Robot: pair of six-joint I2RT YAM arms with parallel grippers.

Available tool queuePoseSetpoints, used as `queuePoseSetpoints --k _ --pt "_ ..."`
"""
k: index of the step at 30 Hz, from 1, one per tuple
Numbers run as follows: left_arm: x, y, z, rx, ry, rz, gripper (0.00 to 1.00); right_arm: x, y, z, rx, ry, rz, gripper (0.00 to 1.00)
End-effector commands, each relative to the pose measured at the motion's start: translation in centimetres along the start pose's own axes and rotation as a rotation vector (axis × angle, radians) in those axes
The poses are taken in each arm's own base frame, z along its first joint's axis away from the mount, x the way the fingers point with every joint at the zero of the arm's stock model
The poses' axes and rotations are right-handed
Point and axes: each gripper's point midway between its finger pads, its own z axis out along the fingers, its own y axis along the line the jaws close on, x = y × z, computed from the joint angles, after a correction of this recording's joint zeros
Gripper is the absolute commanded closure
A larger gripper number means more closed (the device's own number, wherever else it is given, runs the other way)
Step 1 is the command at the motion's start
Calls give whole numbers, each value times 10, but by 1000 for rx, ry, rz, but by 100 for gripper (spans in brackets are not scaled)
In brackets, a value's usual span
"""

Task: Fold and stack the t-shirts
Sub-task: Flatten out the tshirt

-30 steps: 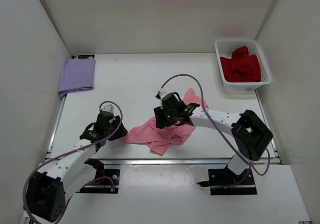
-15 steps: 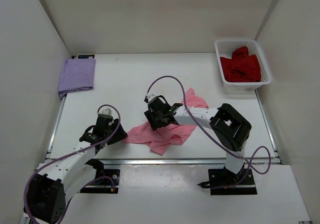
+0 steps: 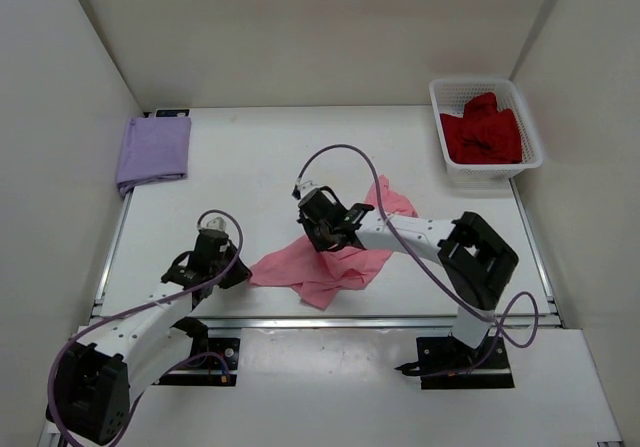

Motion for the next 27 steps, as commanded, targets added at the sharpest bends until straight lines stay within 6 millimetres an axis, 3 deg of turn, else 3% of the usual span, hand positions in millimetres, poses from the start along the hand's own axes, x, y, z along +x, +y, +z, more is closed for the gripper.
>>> queuePoseSetpoints --k 1,2,4,6,8,10,12,14,15,16,17,18,20,22,23,24,25,27 --pt "-42 -44 -16 99 -87 10 96 -39 -11 -48 20 -141 53 100" --pt "-44 -53 -16 121 -78 15 98 -37 -17 -53 26 -137 57 100" --pt "-77 -86 -31 203 -128 17 100 -51 -24 -90 10 -216 85 100" --pt "-104 -111 -43 261 -164 21 100 -58 -46 -117 27 -258 136 100" --pt "-143 -138 -64 315 -239 30 100 -74 -64 -161 12 -351 177 100" --pt "-169 -157 -83 384 -274 23 100 -94 -82 -205 2 -443 219 100" --pt "-203 -162 -101 407 -326 6 100 -112 -107 -249 8 -545 255 100" --pt "-241 -179 -134 448 -406 18 100 -135 -117 -311 7 -680 245 100" --pt "-259 -183 -150 450 -450 16 100 -138 -127 -327 25 -710 253 100" --pt "-268 -184 -159 457 -465 14 100 -146 -129 -351 33 -747 250 100" --pt "-286 -190 -180 466 -521 17 100 -151 -132 -361 45 -763 247 100" --pt "-291 -188 -185 454 -530 11 100 -158 -129 -387 51 -813 240 100" --pt "-310 -200 -221 467 -617 31 100 -172 -115 -429 26 -902 202 100" --pt "-320 -198 -245 449 -686 30 100 -178 -115 -457 76 -968 212 100" --pt "-327 -199 -260 444 -732 23 100 -183 -106 -474 49 -1008 204 100" --pt "-328 -201 -269 439 -747 33 100 -185 -102 -476 47 -1012 204 100" --pt "-330 -199 -272 421 -760 32 100 -187 -95 -494 23 -1054 208 100" --pt "-335 -202 -289 411 -807 47 100 -193 -91 -512 8 -1103 208 100"
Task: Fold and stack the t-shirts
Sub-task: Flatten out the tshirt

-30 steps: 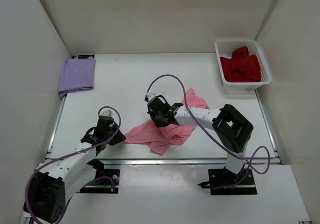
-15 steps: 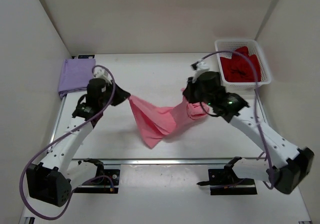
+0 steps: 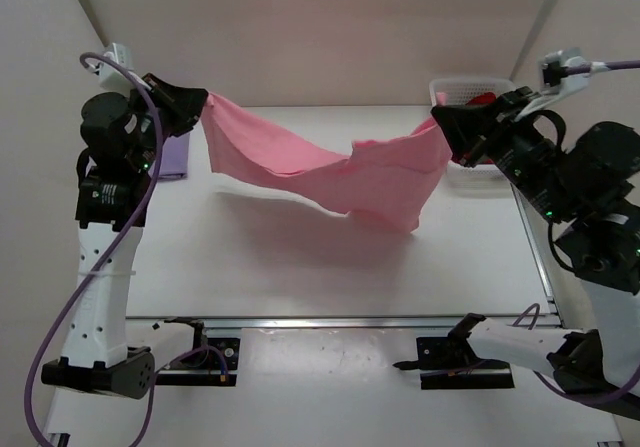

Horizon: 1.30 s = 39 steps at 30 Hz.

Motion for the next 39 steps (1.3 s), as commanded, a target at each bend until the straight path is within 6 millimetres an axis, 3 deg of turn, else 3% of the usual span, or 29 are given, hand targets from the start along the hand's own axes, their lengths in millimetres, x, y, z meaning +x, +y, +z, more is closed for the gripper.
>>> queuePoseSetpoints --k 1,2,5,6,7,8,10,11,13,14,15,16,18,20,21,22,23,26,28,29,31,34,37,38,39 --pt "-20 -1 -17 -59 -60 57 100 -23 1 -3 31 -66 -8 100" --pt "-21 3 -15 -77 -67 57 100 -24 -7 0 84 -80 -13 100" --pt "-8 23 0 -113 -44 53 100 4 -17 30 130 -8 -80 100" --pt "5 36 10 -129 -8 42 100 22 -25 47 100 45 -90 99" --pt "20 49 17 -154 26 27 100 37 -56 59 153 84 -62 100" --pt "24 58 23 -168 29 21 100 41 -78 64 124 96 -42 100" --pt "55 92 37 -234 87 -6 100 87 -116 88 123 194 51 100" --pt "58 106 46 -255 92 -16 100 92 -130 92 146 202 56 100" --pt "81 125 63 -274 154 -40 100 123 -160 121 185 282 60 100" --pt "91 134 77 -291 181 -56 100 127 -168 128 192 296 64 100" --pt "102 146 91 -308 216 -70 100 135 -177 147 190 326 76 100" --pt "95 144 101 -298 206 -85 100 130 -189 166 200 317 67 100" --pt "107 149 131 -273 265 -127 100 118 -201 196 200 298 63 100" --pt "80 132 151 -211 219 -170 100 65 -214 229 183 183 72 100" --pt "79 130 157 -197 228 -186 100 51 -217 234 177 145 104 100" --pt "51 123 160 -164 176 -195 100 33 -211 241 126 72 96 99" --pt "29 119 163 -149 133 -196 100 26 -213 233 100 53 144 100" --pt "-31 91 157 -49 42 -196 100 -44 -194 211 58 -127 107 100" --pt "-69 92 147 -44 -27 -196 100 -76 -178 194 42 -201 62 100" --pt "-85 86 142 -29 -60 -184 100 -83 -183 181 69 -215 45 100" --pt "-106 92 133 -57 -109 -163 100 -82 -190 167 91 -212 29 100" --pt "-99 94 124 -75 -122 -142 100 -50 -207 164 147 -112 36 100" --pt "-49 126 118 -155 -55 -146 100 13 -222 162 195 45 85 100" --pt "-54 118 108 -142 -99 -127 100 47 -229 157 219 95 111 100" --pt "-25 140 107 -186 -54 -142 100 90 -225 146 230 164 148 100"
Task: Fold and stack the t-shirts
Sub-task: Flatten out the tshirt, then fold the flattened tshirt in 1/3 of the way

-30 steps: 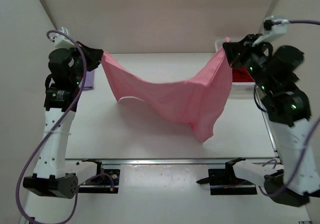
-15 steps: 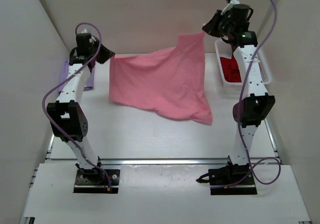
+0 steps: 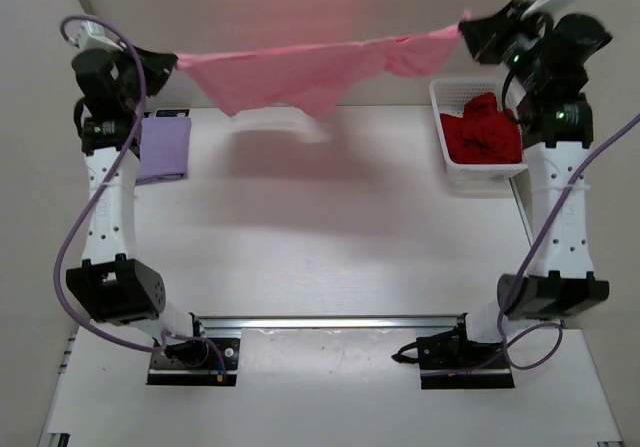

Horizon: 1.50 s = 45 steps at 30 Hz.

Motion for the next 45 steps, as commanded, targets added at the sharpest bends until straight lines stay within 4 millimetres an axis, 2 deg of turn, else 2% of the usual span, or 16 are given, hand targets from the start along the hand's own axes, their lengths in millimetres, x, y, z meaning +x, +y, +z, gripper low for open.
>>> queuePoseSetpoints --k 1,2,3,4,7,8,9,10,14,18,21,24,27,30,36,45 --pt "49 61 -15 -141 43 16 100 106 -26 -15 73 188 54 100" --pt "52 64 -24 -162 36 20 100 155 -45 -23 123 268 85 100" --pt "71 84 -30 -206 72 34 100 187 -52 -42 157 323 114 100" --pt "87 99 -42 -253 90 58 100 197 -52 -54 169 335 124 100" --pt "134 141 -77 -367 157 89 100 296 -60 -105 195 524 218 100" --pt "158 160 -93 -426 192 81 100 308 -55 -114 196 552 197 100" --pt "161 157 -103 -413 191 81 100 330 -59 -132 239 599 187 100" --pt "186 176 -116 -455 232 59 100 351 -57 -148 250 648 191 100" --pt "242 209 -166 -527 331 21 100 383 -46 -190 239 747 232 100" --pt "281 221 -199 -566 439 60 100 415 -30 -242 244 877 294 100" --pt "300 229 -218 -581 501 62 100 428 -14 -275 245 955 355 100" --pt "304 238 -237 -633 532 107 100 423 3 -289 245 953 340 100" --pt "300 235 -238 -628 530 115 100 426 8 -289 232 982 346 100" --pt "295 233 -231 -620 512 95 100 427 1 -271 209 971 364 100" --pt "295 239 -223 -635 492 25 100 414 -26 -212 217 940 304 100" --pt "293 252 -200 -645 444 -87 100 418 -61 -129 253 984 244 100"
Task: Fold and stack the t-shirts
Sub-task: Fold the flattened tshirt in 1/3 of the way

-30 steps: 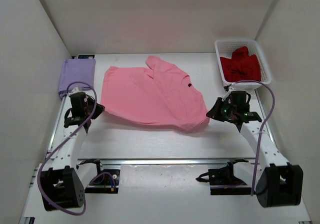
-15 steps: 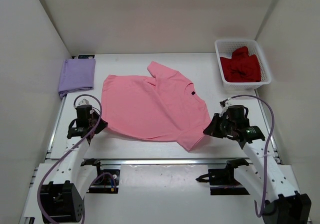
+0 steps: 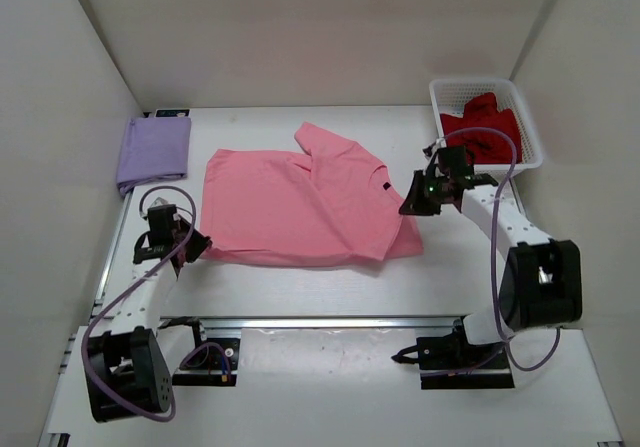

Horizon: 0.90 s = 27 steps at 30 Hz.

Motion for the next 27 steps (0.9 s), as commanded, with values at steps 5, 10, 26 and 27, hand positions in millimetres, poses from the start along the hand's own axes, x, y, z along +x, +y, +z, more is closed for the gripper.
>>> queuePoseSetpoints --k 5,10,26,27 --pt "-18 -16 15 54 -22 -92 100 -66 -7 19 -3 -76 -11 100" --pt "-31 -14 24 36 -47 -127 100 -91 -11 34 6 -75 3 100" --pt "-51 -14 51 34 -39 -223 100 -119 -15 85 33 -28 -17 100" --pt "-55 -16 51 40 -49 -221 100 -124 -17 85 43 -36 -10 100"
